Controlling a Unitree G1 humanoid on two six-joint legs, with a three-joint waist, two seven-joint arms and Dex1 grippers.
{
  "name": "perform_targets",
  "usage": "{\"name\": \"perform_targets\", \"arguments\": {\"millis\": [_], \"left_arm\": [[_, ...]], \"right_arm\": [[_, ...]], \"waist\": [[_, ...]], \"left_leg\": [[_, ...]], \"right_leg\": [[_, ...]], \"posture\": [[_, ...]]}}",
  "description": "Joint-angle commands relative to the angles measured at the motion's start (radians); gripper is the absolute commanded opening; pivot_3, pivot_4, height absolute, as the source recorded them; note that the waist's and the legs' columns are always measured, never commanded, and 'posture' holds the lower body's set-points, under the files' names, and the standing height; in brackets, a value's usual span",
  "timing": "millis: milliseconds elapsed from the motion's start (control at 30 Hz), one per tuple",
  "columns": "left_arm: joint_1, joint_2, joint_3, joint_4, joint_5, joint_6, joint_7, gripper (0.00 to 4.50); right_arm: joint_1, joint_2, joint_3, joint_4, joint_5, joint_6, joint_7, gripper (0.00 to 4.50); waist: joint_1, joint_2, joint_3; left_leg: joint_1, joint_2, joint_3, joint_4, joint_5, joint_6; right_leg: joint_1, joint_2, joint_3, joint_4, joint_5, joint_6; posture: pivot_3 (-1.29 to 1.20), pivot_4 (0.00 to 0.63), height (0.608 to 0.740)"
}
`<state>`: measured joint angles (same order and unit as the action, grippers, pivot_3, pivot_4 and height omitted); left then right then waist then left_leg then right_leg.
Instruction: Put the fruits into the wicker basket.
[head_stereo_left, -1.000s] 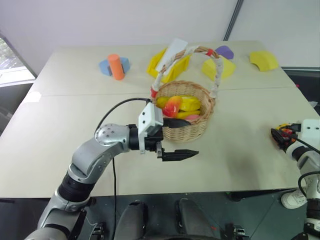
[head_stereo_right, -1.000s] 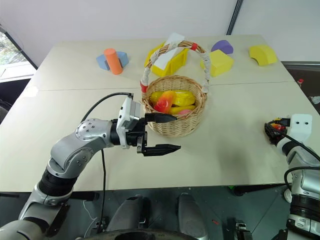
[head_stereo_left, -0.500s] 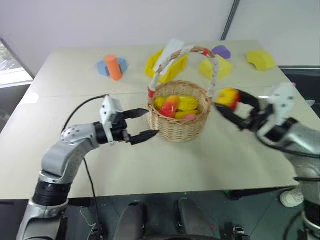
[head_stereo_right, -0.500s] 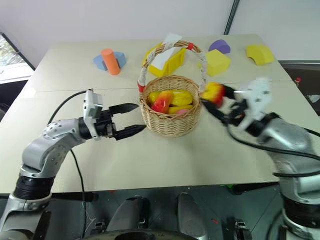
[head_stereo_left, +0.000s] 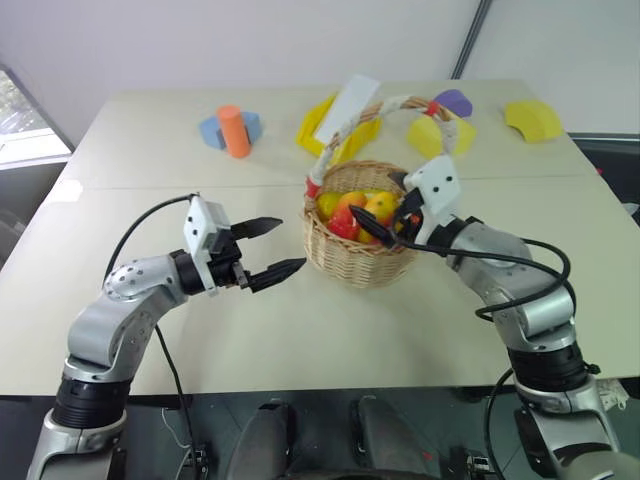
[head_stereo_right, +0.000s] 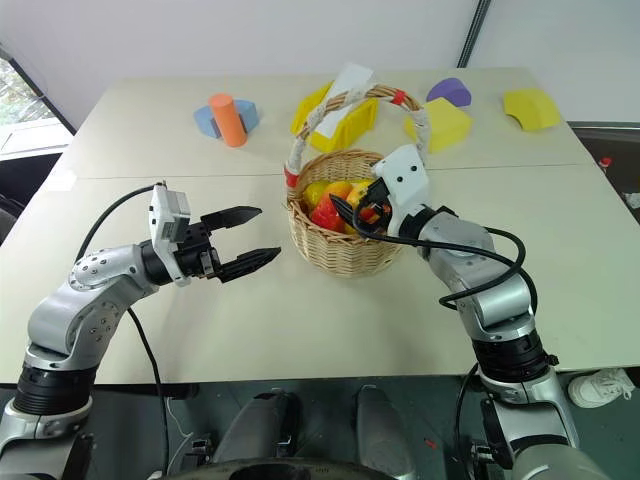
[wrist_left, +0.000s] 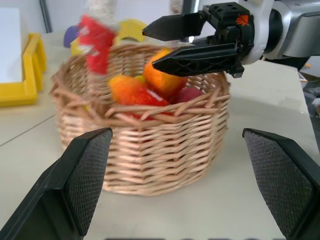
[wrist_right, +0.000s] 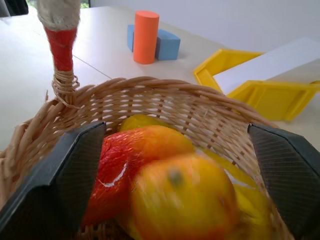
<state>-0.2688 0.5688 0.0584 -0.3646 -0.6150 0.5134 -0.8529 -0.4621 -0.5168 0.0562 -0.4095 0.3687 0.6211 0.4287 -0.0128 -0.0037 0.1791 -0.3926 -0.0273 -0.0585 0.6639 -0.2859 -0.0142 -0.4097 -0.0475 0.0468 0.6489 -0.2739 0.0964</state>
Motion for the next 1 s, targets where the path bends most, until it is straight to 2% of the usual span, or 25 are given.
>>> {"name": "perform_targets", "arguments": {"millis": [33, 133, 233, 433, 533, 633, 700, 867, 1000], "left_arm": [[0.006, 0.004, 0.013, -0.026, -0.007, -0.013, 0.001, 4.5], [0.007, 0.007, 0.009, -0.016, -0.006, -0.015, -0.007, 4.5], [-0.003, -0.002, 0.005, 0.003, -0.003, -0.023, -0.009, 4.5], [-0.016, -0.03, -0.014, 0.018, 0.001, -0.03, -0.008, 4.5], [-0.017, -0.038, -0.018, 0.014, 0.001, -0.029, -0.005, 4.5], [-0.013, -0.04, -0.018, 0.005, -0.001, -0.029, 0.001, 4.5], [-0.005, -0.041, -0.016, -0.007, -0.006, -0.027, 0.008, 4.5], [0.011, -0.043, -0.018, -0.018, -0.007, -0.031, 0.019, 4.5], [0.004, -0.048, -0.022, -0.016, -0.006, -0.032, 0.022, 4.5]], "right_arm": [[0.053, -0.059, -0.106, -0.149, 0.093, -0.042, 0.11, 4.43], [0.135, -0.103, -0.245, -0.199, 0.208, 0.01, 0.147, 4.43], [0.151, -0.093, -0.306, -0.152, 0.211, 0.031, 0.091, 4.43], [0.067, 0.052, -0.272, 0.047, 0.101, -0.016, -0.102, 4.43], [0.011, 0.107, -0.258, 0.146, 0.072, -0.058, -0.124, 4.43], [-0.014, 0.127, -0.259, 0.209, 0.059, -0.075, -0.13, 3.6], [-0.014, 0.131, -0.267, 0.213, 0.071, -0.074, -0.124, 2.71], [-0.001, 0.132, -0.286, 0.173, 0.095, -0.086, -0.109, 0.05], [0.015, 0.101, -0.322, 0.129, 0.076, -0.114, -0.118, 0.02]], "waist": [[0.0, 0.0, 0.0], [0.002, 0.0, 0.0], [-0.003, 0.0, 0.0], [-0.008, 0.0, 0.0], [-0.006, 0.0, 0.0], [-0.002, 0.0, 0.0], [0.001, 0.0, 0.0], [-0.002, 0.0, 0.0], [-0.002, 0.0, 0.0]], "left_leg": [[0.0, 0.0, 0.0, 0.0, 0.0, 0.0], [0.001, 0.0, 0.0, 0.0, 0.0, 0.0], [0.001, 0.0, 0.0, 0.0, 0.0, 0.0], [0.003, 0.002, 0.001, 0.0, 0.0, 0.0], [0.003, 0.002, 0.002, 0.0, 0.0, 0.0], [0.002, 0.002, 0.001, 0.0, 0.0, 0.0], [0.001, 0.002, 0.001, 0.0, 0.0, 0.0], [0.001, 0.001, 0.001, 0.0, 0.0, 0.0], [0.001, 0.001, 0.001, 0.0, 0.0, 0.0]], "right_leg": [[0.0, 0.0, 0.0, 0.0, 0.0, 0.0], [0.001, 0.0, 0.0, 0.0, 0.0, 0.0], [0.002, 0.0, 0.0, -0.001, 0.0, 0.0], [0.002, 0.003, 0.001, 0.002, 0.0, 0.0], [0.001, 0.003, 0.001, 0.002, 0.0, 0.0], [0.0, 0.002, 0.001, 0.002, 0.0, 0.0], [0.0, 0.002, 0.001, 0.002, 0.0, 0.0], [0.0, 0.002, 0.001, 0.001, 0.0, 0.0], [0.0, 0.002, 0.001, 0.001, 0.0, 0.0]], "posture": [[0.0, 0.15, 0.74], [0.0, 0.15, 0.74], [0.0, 0.15, 0.74], [0.0, 0.15, 0.74], [0.0, 0.15, 0.74], [0.0, 0.15, 0.74], [0.0, 0.15, 0.74], [0.0, 0.15, 0.74], [0.0, 0.15, 0.74]]}}
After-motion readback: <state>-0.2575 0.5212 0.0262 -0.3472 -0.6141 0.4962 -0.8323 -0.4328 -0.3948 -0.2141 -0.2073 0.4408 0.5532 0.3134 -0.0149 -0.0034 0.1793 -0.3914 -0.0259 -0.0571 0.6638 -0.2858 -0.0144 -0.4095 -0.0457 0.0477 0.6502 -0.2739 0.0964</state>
